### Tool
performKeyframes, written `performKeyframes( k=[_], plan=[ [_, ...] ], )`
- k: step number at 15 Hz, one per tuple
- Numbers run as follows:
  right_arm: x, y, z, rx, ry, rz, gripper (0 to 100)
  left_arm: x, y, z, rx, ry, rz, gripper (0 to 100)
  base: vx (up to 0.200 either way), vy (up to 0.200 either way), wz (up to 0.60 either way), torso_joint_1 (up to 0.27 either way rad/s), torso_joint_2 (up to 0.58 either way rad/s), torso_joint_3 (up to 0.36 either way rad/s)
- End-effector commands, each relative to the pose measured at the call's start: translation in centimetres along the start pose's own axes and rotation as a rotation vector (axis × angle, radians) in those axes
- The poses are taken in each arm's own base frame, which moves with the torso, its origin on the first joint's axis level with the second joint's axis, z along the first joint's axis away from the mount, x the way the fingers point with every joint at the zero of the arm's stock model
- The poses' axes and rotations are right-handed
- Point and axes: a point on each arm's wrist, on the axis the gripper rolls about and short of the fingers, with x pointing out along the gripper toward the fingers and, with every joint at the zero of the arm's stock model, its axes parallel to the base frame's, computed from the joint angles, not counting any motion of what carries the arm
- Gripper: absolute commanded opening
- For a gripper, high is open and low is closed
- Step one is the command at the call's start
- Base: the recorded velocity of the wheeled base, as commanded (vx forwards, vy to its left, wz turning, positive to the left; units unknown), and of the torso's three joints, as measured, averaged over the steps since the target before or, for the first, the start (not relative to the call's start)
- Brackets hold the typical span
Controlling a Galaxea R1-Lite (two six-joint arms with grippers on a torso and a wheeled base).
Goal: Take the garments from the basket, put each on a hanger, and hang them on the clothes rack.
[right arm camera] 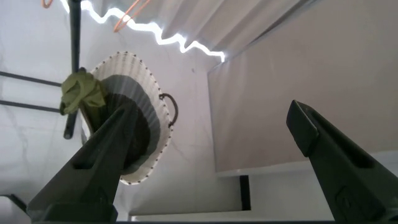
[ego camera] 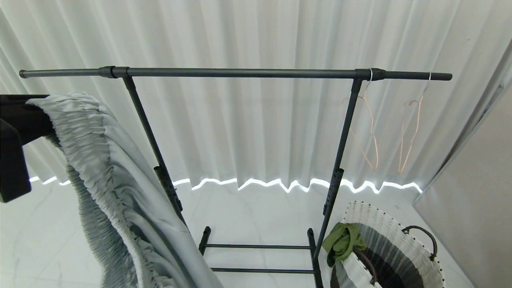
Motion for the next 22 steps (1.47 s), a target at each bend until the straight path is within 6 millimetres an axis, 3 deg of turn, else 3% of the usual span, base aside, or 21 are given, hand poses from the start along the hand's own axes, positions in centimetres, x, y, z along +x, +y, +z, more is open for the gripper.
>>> performKeyframes(
  k=[1,4,8,15,19,22],
  plan=[
    [0.1,0.0,0.0,0.006,0.003,0.003,100,-0.1,0.1,0.0,0.0,-0.003,0.002,0,0.0,0.0,0.0,0.0,0.0,0.0],
    [0.2,0.1,0.0,0.027,0.006,0.004,100,0.0,0.0,0.0,0.005,0.0,0.003,0,0.0,0.0,0.0,0.0,0.0,0.0],
    [0.9,0.5,-0.5,0.062,0.031,0.018,100,0.3,0.1,-0.1,0.006,0.015,0.017,0,0.2,0.0,0.0,-0.005,0.0,0.005],
    [3.8,1.8,-2.0,0.082,0.024,0.015,100,0.3,0.1,-0.1,0.007,0.016,0.015,0,0.2,0.0,0.0,0.006,0.0,0.0],
    [5.5,2.2,-2.3,0.186,0.072,0.013,100,0.5,-0.1,-0.2,0.013,0.022,0.013,0,0.2,0.0,0.0,0.002,0.01,0.001],
    [7.9,2.7,-3.2,0.283,0.164,-0.007,100,0.5,-0.3,-0.8,0.021,0.038,0.007,0,0.0,0.0,0.0,0.0,0.0,0.0]
  ],
)
